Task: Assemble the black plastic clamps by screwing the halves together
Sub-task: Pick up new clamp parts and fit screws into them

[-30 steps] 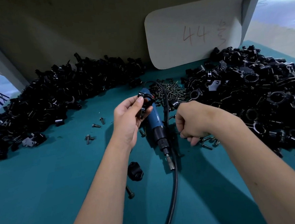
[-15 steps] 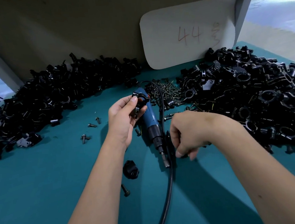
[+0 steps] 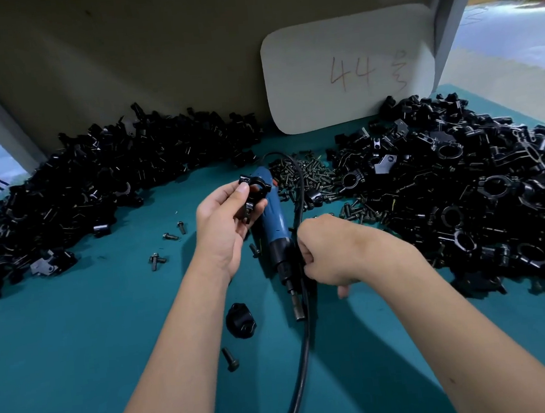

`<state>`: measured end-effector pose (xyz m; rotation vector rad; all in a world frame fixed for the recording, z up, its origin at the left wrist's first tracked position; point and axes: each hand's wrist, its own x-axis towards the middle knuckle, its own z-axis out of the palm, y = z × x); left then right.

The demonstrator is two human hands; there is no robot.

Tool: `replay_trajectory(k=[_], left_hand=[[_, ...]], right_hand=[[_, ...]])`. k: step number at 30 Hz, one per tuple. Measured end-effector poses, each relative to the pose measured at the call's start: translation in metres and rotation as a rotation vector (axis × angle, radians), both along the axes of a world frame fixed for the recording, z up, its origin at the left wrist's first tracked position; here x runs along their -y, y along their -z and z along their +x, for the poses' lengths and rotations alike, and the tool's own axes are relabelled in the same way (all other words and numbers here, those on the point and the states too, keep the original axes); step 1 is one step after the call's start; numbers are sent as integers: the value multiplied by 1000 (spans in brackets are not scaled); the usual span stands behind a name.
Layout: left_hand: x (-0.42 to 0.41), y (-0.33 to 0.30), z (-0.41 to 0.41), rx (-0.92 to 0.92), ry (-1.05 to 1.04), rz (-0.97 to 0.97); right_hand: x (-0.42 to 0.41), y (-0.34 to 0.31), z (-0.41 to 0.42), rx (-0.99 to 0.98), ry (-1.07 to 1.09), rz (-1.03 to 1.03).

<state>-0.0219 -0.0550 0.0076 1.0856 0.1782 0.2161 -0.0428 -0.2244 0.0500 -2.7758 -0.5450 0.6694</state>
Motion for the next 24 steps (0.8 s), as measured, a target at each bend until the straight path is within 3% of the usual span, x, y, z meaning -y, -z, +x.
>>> replay_trajectory(k=[6,13,20,24], left_hand=[[-2,-1,0,10,-2,11],[-5,0,1,11,-4,-12],[-6,-1,0,7,-19,-13],[-10,-1,1,12,-41,-24]], right_hand=[[-5,2,3,-31,38,48],[-1,20,12,84,160,152],[-12,34,16,205,153,396],[-20,37,17,276,148,330]])
